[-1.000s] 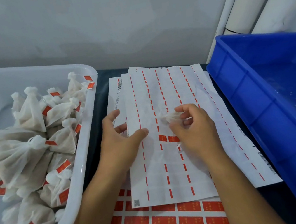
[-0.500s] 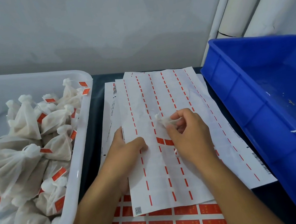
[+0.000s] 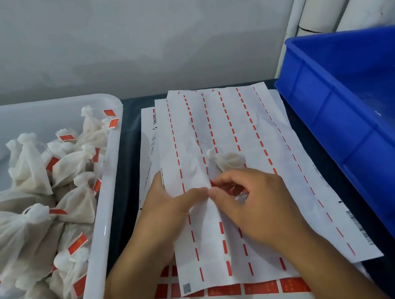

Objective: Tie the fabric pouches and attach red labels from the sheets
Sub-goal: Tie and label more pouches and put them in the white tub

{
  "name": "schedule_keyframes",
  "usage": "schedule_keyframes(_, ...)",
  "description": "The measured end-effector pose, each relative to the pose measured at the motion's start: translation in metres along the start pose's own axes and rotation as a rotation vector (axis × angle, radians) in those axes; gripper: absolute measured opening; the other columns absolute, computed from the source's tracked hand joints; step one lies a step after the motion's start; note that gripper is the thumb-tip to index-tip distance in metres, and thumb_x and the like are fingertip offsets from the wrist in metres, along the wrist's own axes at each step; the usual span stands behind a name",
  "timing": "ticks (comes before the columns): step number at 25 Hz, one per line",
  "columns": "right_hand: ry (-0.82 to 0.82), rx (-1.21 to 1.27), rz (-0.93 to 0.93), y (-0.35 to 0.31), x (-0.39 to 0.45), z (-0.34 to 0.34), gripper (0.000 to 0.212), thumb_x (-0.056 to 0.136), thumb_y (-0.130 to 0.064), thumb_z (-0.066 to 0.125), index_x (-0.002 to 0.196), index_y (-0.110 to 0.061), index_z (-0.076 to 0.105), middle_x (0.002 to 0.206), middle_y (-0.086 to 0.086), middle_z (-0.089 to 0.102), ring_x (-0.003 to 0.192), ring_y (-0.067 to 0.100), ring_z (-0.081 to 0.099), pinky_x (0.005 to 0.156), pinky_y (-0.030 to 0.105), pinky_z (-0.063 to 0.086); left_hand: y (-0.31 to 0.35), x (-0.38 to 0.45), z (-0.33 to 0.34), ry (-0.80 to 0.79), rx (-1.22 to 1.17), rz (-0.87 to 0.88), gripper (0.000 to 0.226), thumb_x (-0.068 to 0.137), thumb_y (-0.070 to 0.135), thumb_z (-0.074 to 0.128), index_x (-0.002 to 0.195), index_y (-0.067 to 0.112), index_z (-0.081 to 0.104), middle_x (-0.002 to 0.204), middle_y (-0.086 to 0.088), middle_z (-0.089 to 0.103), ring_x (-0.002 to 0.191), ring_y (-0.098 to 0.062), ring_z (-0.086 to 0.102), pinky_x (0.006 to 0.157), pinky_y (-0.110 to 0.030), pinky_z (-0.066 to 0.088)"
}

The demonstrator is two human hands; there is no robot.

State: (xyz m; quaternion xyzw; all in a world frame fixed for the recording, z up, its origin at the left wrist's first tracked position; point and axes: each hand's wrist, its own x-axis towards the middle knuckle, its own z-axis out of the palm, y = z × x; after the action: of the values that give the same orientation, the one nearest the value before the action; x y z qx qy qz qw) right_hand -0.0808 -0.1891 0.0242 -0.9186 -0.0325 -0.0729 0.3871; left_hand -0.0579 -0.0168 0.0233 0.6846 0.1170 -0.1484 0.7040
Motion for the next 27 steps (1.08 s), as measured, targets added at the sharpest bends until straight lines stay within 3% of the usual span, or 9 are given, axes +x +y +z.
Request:
schedule_keyframes(4, 0.034, 0.023, 0.052, 0.003, -0.002, 0.006, 0.036, 0.086, -0.066, 0.063, 0.110, -0.040, 0.074, 0.091, -0.035, 0.061, 0.076, -0.012, 0.059, 0.068, -0.001, 0.034, -0.003, 0.001, 0.001, -0.043, 0.025, 0.042, 0.048, 0.086, 0.024, 0.082, 0.124, 0.042, 0.059, 0.101, 0.010, 0.079, 0.083, -0.022, 0.079, 0.061, -0.039, 0.064)
schedule_keyframes(9, 0.055, 0.049, 0.066, 0.003, -0.005, 0.010, 0.024, 0.089, -0.056, 0.069, 0.103, -0.037, 0.077, 0.089, -0.029, 0.070, 0.072, -0.008, 0.063, 0.066, 0.000, 0.039, -0.005, 0.001, -0.001, -0.144, 0.059, 0.067, 0.048, 0.093, 0.020, 0.074, 0.136, 0.034, 0.057, 0.115, -0.002, 0.077, 0.097, -0.031, 0.077, 0.080, -0.054, 0.062)
schedule_keyframes(11, 0.046, 0.049, 0.084, 0.003, -0.005, 0.011, 0.019, 0.092, -0.054, 0.068, 0.100, -0.038, 0.076, 0.088, -0.028, 0.069, 0.072, -0.005, 0.064, 0.067, 0.001, 0.040, -0.005, 0.001, -0.002, -0.143, 0.071, 0.066, 0.048, 0.094, 0.019, 0.073, 0.137, 0.034, 0.056, 0.115, -0.003, 0.077, 0.096, -0.032, 0.077, 0.080, -0.054, 0.062)
schedule_keyframes(14, 0.016, 0.062, 0.117, 0.003, -0.003, 0.010, 0.009, 0.095, -0.049, 0.067, 0.092, -0.041, 0.070, 0.079, -0.031, 0.064, 0.076, -0.004, 0.066, 0.054, -0.001, 0.040, -0.006, 0.002, -0.003, -0.125, 0.113, 0.056, 0.050, 0.092, 0.024, 0.074, 0.136, 0.037, 0.055, 0.110, 0.000, 0.077, 0.092, -0.030, 0.078, 0.076, -0.055, 0.063)
schedule_keyframes(17, -0.021, 0.128, 0.142, 0.005, 0.000, 0.008, 0.010, 0.098, -0.043, 0.066, 0.089, -0.039, 0.067, 0.078, -0.030, 0.062, 0.094, -0.019, 0.055, 0.061, -0.008, 0.038, -0.006, 0.001, -0.003, -0.077, 0.118, 0.033, 0.049, 0.090, 0.027, 0.076, 0.131, 0.042, 0.055, 0.102, 0.005, 0.078, 0.084, -0.026, 0.079, 0.067, -0.050, 0.065)
schedule_keyframes(23, -0.055, 0.189, 0.170, 0.009, 0.004, 0.004, 0.015, 0.100, -0.039, 0.063, 0.090, -0.032, 0.071, 0.079, -0.018, 0.069, 0.084, -0.008, 0.062, 0.060, 0.002, 0.047, -0.005, 0.003, -0.004, -0.075, 0.116, 0.002, 0.044, 0.088, 0.029, 0.079, 0.121, 0.046, 0.056, 0.095, 0.012, 0.078, 0.081, -0.022, 0.079, 0.063, -0.045, 0.064)
schedule_keyframes(27, -0.122, 0.168, 0.135, 0.007, 0.005, -0.007, 0.011, 0.094, -0.045, 0.070, 0.093, -0.034, 0.074, 0.079, -0.024, 0.068, 0.086, -0.013, 0.061, 0.063, 0.000, 0.045, -0.005, 0.002, -0.004, -0.091, 0.135, -0.003, 0.046, 0.088, 0.031, 0.079, 0.126, 0.044, 0.055, 0.100, 0.008, 0.078, 0.083, -0.026, 0.079, 0.069, -0.050, 0.064)
